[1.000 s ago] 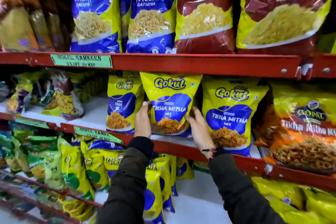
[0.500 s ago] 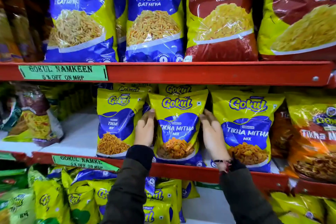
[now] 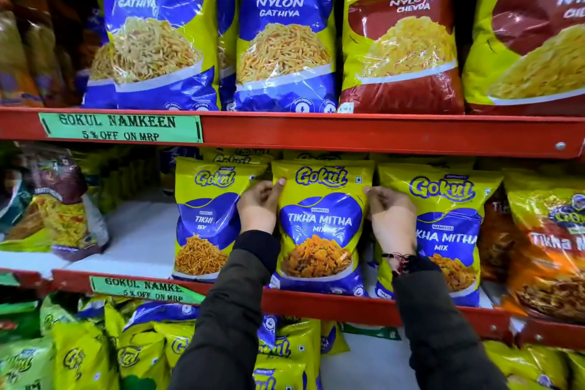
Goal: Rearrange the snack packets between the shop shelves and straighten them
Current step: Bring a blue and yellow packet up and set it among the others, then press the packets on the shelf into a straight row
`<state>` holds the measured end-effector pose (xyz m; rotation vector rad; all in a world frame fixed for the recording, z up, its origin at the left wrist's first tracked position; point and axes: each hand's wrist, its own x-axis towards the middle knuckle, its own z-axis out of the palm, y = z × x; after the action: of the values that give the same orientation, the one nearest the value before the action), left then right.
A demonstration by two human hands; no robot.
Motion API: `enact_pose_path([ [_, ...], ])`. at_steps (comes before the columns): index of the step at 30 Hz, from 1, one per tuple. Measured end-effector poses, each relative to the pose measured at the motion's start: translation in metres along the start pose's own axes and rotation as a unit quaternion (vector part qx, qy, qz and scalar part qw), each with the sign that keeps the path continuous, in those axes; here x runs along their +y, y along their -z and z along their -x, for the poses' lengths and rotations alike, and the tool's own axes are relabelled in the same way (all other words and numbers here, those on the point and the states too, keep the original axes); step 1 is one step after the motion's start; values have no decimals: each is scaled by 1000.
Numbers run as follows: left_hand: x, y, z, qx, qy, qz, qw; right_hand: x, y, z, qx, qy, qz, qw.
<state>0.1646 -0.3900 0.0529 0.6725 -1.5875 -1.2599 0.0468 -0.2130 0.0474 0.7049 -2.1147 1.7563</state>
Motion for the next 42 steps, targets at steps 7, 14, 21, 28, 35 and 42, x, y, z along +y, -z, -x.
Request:
enact_pose_path([
  [7, -2, -10, 4, 2, 4, -136, 991, -2, 0, 0, 20, 2, 63, 998],
  [14, -15, -3, 48, 17, -177, -148, 973, 4, 6, 52, 31, 168, 42, 984],
  [21, -53, -15, 85, -76, -312, -340, 884, 34, -21, 86, -95, 262, 219, 935],
  [28, -46, -12, 87, -61, -306, -371, 875, 34, -6, 78, -82, 277, 230, 929],
  [35, -10, -58, 119, -63, -319, -324, 889, 38, 58, 53, -7, 267, 199, 943],
  [42, 41, -170, 186, -120, -352, -193, 908, 77, 182, 9, 61, 196, 231, 951],
])
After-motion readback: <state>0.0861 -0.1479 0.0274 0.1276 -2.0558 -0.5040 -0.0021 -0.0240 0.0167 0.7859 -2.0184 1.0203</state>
